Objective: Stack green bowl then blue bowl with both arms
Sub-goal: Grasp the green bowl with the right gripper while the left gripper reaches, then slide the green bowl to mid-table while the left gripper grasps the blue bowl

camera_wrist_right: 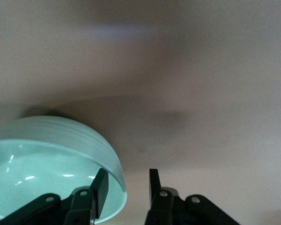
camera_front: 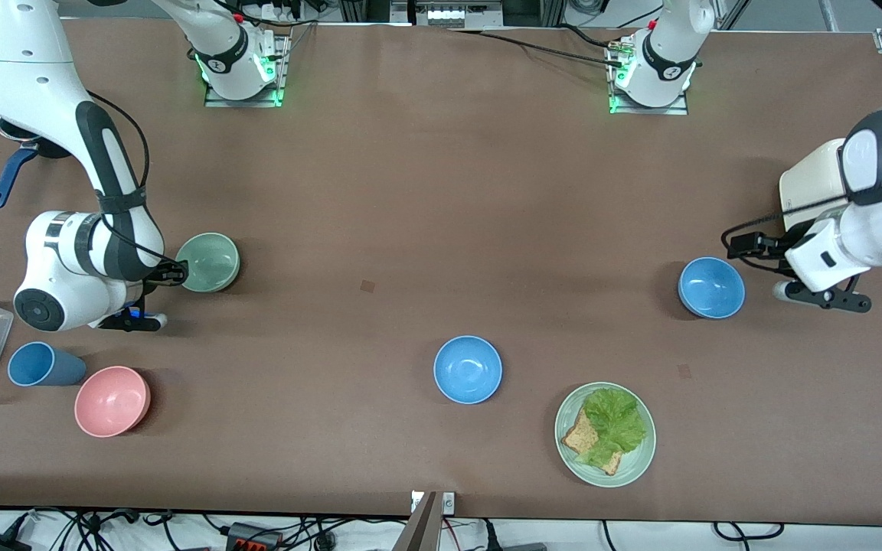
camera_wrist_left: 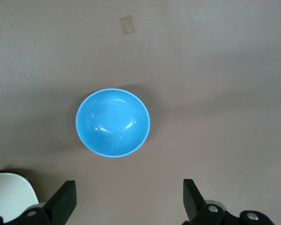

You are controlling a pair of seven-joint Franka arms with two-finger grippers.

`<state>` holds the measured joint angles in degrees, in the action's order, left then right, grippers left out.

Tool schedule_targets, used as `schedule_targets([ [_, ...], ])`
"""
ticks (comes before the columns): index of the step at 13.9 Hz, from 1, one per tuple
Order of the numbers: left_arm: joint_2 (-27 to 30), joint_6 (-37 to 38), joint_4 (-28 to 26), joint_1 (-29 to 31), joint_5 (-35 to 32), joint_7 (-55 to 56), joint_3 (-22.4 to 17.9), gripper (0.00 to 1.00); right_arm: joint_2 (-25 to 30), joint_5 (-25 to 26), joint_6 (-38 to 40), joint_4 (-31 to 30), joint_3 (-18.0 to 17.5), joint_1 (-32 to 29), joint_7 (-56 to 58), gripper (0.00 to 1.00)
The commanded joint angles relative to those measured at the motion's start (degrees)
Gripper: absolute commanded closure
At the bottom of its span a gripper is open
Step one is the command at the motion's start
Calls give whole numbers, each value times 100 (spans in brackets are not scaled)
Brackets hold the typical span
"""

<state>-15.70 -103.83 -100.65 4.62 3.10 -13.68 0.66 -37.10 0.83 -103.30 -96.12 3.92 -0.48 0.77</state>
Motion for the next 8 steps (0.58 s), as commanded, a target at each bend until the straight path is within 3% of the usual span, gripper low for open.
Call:
schedule_targets([
  [1,-354,-294,2,240,85,-563,22,0,18,-169,65,-20,-5,-5,55,75],
  [4,-399,-777,-349,355,85,-680,22,0,18,-267,74,-21,-5,13,81,98],
  [8,-407,-1411,-746,434,85,-758,22,0,71,-337,91,49,-215,4,107,100],
])
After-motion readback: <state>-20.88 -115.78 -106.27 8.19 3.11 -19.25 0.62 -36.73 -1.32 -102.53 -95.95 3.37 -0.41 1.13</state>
